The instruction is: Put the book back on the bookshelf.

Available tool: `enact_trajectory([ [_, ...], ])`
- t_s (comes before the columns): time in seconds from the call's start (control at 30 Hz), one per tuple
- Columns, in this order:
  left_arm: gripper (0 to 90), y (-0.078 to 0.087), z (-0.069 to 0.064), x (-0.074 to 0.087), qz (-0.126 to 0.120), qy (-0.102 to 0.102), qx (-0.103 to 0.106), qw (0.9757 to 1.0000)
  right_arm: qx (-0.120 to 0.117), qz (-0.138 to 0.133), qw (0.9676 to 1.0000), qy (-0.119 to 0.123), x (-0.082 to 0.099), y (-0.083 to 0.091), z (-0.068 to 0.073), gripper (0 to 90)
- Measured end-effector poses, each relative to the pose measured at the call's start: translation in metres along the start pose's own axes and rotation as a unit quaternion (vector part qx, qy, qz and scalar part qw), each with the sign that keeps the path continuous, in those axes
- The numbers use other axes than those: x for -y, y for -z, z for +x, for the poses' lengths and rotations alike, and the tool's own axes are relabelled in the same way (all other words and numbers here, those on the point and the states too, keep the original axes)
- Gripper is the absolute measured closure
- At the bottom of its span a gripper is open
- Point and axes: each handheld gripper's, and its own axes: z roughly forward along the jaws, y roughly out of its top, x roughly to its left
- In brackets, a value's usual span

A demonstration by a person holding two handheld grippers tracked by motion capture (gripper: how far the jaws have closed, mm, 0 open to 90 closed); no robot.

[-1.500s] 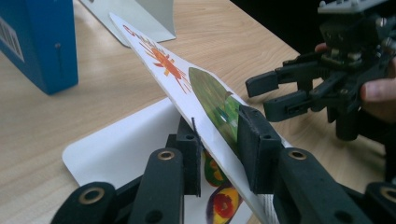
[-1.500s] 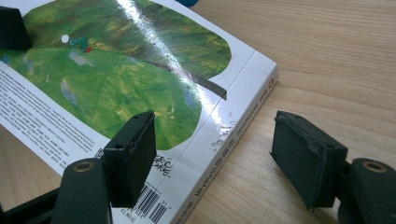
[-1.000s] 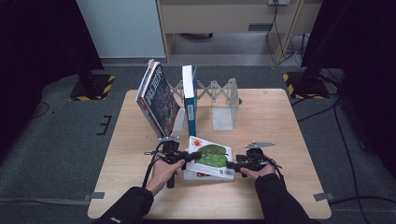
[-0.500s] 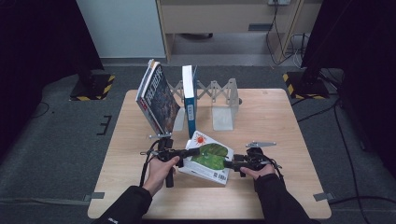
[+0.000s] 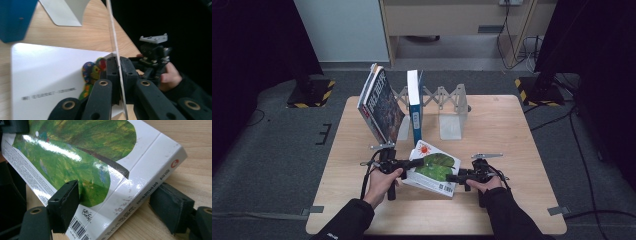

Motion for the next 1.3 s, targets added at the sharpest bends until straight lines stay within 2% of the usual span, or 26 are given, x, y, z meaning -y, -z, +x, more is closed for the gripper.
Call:
enact_trajectory([
  [0.03,84.3,0.000,0.000,0.001,0.002,-0.008,-0.006,0.9999,0.001,0.001,1.0000,-0.002,0.000,0.000,0.000,26.7],
  [0.13,82.5,0.001,0.003,0.004,0.012,-0.011,-0.013,0.9998,0.003,0.000,1.0000,0.003,-0.001,0.002,0.001,31.5],
  [0.2,78.8,-0.001,0.002,0.007,0.030,-0.030,-0.024,0.9988,0.003,-0.003,0.9999,0.009,-0.002,0.004,0.002,35.9],
  [0.37,73.6,-0.003,0.006,0.010,0.047,-0.038,-0.044,0.9972,0.007,-0.005,0.9999,0.014,-0.004,0.007,0.004,44.1],
  [0.47,71.2,-0.004,0.008,0.012,0.055,-0.036,-0.051,0.9965,0.011,-0.009,0.9997,0.018,-0.005,0.009,0.005,49.5],
  [0.6,61.8,-0.008,0.007,0.015,0.063,-0.061,-0.079,0.9931,0.014,-0.015,0.9996,0.018,-0.006,0.010,0.006,52.3],
  [0.67,54.7,-0.010,0.007,0.016,0.070,-0.072,-0.101,0.9898,0.015,-0.015,0.9996,0.020,-0.006,0.010,0.006,53.3],
  [0.73,48.0,-0.011,0.009,0.016,0.082,-0.085,-0.124,0.9852,0.016,-0.014,0.9995,0.024,-0.006,0.011,0.006,54.2],
  [0.8,43.1,-0.012,0.012,0.017,0.085,-0.085,-0.124,0.9849,0.019,-0.016,0.9993,0.028,-0.006,0.011,0.007,54.9],
  [0.87,39.0,-0.012,0.013,0.017,0.079,-0.088,-0.130,0.9845,0.024,-0.015,0.9992,0.029,-0.006,0.011,0.007,54.7],
  [1.03,29.3,-0.008,0.018,0.015,0.064,-0.097,-0.156,0.9810,0.032,-0.014,0.9989,0.031,-0.005,0.010,0.007,55.1],
  [1.1,27.4,-0.007,0.020,0.015,0.060,-0.092,-0.166,0.9800,0.034,-0.013,0.9988,0.033,-0.005,0.010,0.007,55.3],
  [1.17,25.8,-0.007,0.025,0.016,0.069,-0.082,-0.169,0.9798,0.034,-0.014,0.9988,0.033,-0.005,0.009,0.007,55.3],
  [1.23,25.8,-0.009,0.031,0.020,0.085,-0.065,-0.163,0.9808,0.033,-0.015,0.9987,0.035,-0.005,0.009,0.007,55.3],
  [1.3,25.1,-0.013,0.032,0.023,0.095,-0.062,-0.163,0.9800,0.032,-0.015,0.9986,0.039,-0.006,0.008,0.007,55.3],
])
